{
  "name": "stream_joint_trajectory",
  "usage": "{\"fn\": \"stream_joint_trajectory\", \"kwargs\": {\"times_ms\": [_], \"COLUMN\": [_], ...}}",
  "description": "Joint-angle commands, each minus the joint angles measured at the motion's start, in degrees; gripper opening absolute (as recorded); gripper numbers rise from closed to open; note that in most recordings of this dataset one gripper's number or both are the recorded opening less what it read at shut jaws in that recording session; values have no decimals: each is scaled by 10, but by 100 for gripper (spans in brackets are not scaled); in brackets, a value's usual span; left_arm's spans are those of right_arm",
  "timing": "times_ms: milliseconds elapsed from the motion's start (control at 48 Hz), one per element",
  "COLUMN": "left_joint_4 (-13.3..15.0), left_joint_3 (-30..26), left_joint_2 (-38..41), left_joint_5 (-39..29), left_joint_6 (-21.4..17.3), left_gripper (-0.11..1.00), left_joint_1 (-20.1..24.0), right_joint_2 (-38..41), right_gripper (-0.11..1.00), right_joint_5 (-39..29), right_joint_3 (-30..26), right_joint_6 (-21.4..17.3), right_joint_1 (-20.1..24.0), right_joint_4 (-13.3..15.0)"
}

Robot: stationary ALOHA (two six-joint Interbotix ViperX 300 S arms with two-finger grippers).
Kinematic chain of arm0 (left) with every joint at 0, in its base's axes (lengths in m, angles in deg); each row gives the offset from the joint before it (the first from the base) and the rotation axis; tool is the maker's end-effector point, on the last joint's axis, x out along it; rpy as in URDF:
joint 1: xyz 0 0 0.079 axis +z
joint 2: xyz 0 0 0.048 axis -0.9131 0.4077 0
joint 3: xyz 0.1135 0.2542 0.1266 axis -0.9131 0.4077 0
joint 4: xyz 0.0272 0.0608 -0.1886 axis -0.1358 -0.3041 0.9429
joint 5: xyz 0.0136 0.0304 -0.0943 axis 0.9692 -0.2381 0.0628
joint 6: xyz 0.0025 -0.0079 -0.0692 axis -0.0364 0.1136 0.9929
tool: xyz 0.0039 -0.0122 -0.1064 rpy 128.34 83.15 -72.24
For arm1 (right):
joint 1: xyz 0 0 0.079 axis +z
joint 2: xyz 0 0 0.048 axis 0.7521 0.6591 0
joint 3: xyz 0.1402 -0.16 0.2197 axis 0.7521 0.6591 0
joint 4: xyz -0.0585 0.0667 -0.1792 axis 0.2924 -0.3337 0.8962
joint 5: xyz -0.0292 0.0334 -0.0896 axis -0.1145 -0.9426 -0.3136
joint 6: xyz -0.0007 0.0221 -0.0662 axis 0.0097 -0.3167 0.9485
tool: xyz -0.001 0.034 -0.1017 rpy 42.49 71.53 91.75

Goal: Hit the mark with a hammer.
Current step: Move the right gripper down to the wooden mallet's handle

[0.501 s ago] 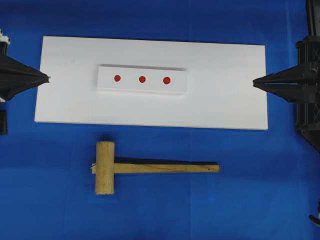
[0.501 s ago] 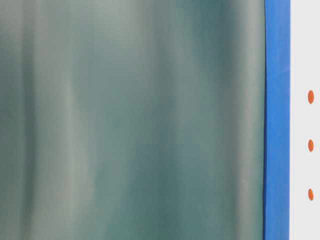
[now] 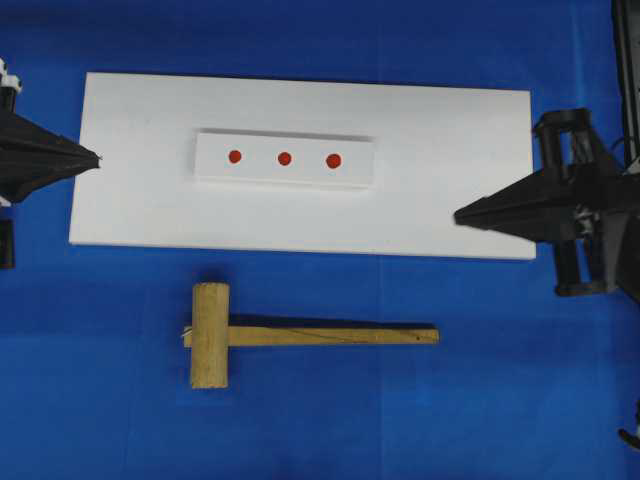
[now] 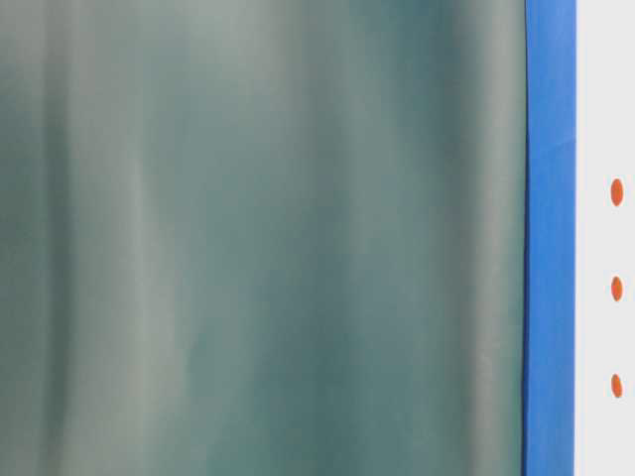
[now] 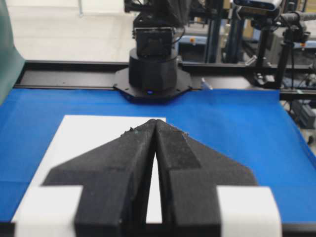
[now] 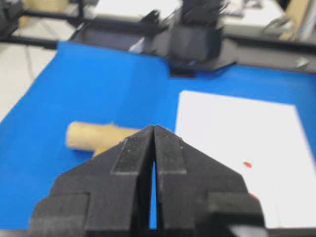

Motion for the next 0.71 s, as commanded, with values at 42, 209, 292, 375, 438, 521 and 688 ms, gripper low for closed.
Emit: {"fn": "stream_joint_trajectory", "kwargs": {"times_ms": [42,209,292,375,438,521,688], "left_joint_4": [2,1,2,2,2,2,1], "left_joint_3": [-9,-9,-9,-9,-9,-8,-8], "left_joint_2": [5,5,4,5,5,4,5], "left_joint_5": [1,-2,-4,-5,-5,-5,-5], "left_joint_6": [2,2,2,2,2,2,2], "left_gripper": [0,0,0,0,0,0,0], "left_joint_1": [-2,-2,-2,-2,-2,-2,-2], "right_joint_2": [55,120,156,188,211,245,327], "right_gripper": [-5,3,17,37,58,82,86], "right_joint_5": [9,26,26,25,25,29,74], "right_joint_3": [-36,-61,-76,-92,-103,-113,-136], "right_joint_6": [-25,-42,-50,-57,-58,-57,-57], "right_joint_1": [20,35,41,49,51,55,66], "right_joint_4": [-2,-3,-6,-19,-33,-46,-78]}}
